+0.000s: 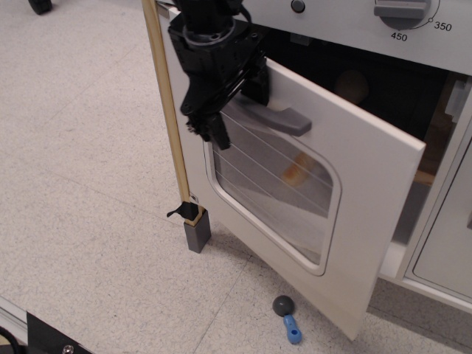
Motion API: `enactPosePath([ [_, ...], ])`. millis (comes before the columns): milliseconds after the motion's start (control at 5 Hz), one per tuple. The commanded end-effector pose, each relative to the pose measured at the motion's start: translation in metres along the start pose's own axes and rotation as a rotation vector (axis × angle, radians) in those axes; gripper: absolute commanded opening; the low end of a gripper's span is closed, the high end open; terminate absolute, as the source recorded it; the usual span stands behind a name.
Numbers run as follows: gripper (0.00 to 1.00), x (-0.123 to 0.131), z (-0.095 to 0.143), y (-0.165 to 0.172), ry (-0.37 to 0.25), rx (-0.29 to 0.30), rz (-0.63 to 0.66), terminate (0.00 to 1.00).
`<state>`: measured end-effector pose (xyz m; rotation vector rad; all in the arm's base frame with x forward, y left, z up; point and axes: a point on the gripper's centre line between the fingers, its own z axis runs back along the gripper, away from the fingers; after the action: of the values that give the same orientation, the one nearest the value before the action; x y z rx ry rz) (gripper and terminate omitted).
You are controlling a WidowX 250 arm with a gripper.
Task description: Open oven
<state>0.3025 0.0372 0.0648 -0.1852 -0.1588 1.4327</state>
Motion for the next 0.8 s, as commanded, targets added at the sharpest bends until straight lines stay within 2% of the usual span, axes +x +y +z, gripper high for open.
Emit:
enactPosePath([
  [0,1.00,-0.003,0.039,-0.018,-0.005,-0.126,-0.172,0.00],
  [200,1.00,-0.024,0.066,-0.037,0.049,-0.213,-0.267,0.00],
  [400,1.00,-0.047,0.089,-0.051,0.128,-0.246,-0.252,0.00],
  [600,1.00,-0.072,0.090,-0.064,0.170,-0.237,-0.228,0.00],
])
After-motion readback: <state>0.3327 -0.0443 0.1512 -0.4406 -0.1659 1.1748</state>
